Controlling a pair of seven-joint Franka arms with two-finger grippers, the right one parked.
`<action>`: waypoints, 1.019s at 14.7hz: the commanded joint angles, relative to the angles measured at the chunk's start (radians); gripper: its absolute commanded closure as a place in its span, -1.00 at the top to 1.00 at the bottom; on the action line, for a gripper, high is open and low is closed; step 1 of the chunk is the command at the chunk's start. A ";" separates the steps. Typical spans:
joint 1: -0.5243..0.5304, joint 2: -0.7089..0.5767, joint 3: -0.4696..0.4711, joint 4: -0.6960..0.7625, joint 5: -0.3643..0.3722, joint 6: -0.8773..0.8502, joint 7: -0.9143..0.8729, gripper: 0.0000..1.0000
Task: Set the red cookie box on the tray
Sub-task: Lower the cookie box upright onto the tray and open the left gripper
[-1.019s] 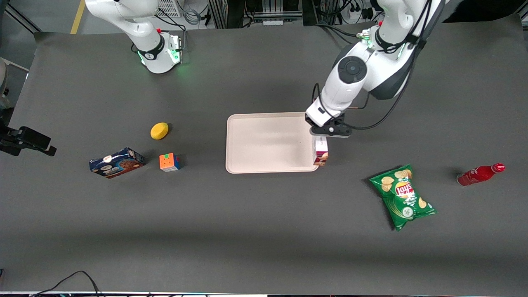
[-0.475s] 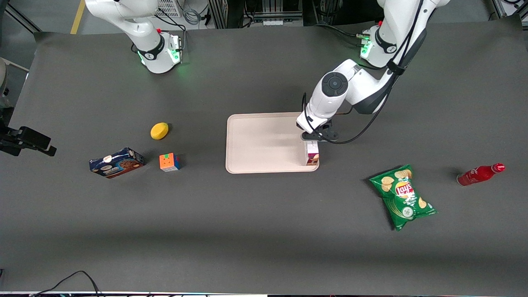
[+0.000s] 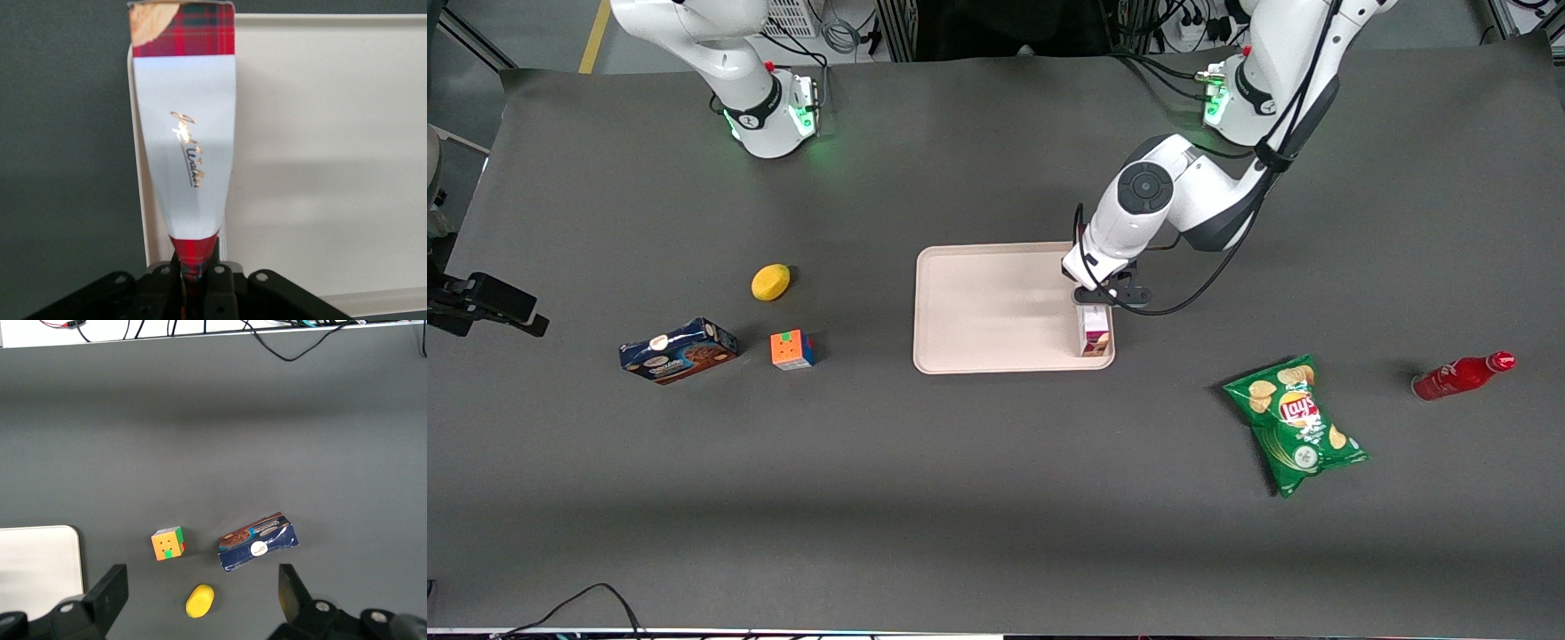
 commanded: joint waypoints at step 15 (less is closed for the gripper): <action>0.001 0.001 0.030 0.106 0.045 -0.064 -0.023 1.00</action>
